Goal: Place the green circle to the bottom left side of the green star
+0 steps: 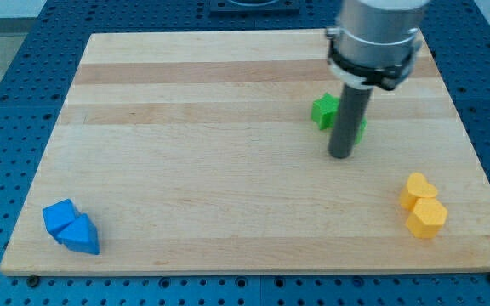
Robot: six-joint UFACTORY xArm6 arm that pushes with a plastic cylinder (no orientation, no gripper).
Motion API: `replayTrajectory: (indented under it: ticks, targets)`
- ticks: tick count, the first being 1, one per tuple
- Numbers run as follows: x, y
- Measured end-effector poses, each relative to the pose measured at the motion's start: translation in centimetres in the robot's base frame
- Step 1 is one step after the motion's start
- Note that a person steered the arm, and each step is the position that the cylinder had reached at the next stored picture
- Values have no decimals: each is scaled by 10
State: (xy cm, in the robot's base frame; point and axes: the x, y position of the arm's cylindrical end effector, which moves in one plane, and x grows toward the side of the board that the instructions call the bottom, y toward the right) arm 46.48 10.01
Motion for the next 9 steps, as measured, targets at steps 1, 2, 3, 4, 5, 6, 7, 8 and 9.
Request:
replayTrajectory:
  ticks: [1, 2, 3, 4, 5, 6, 7, 8, 9]
  targets:
    - [4, -3]
    - [7, 53]
    - [-18, 85]
    - [-27, 64]
    - [-21, 29]
    - [-21, 2]
    - [-21, -12]
    - [-7, -10]
    - [10, 36]
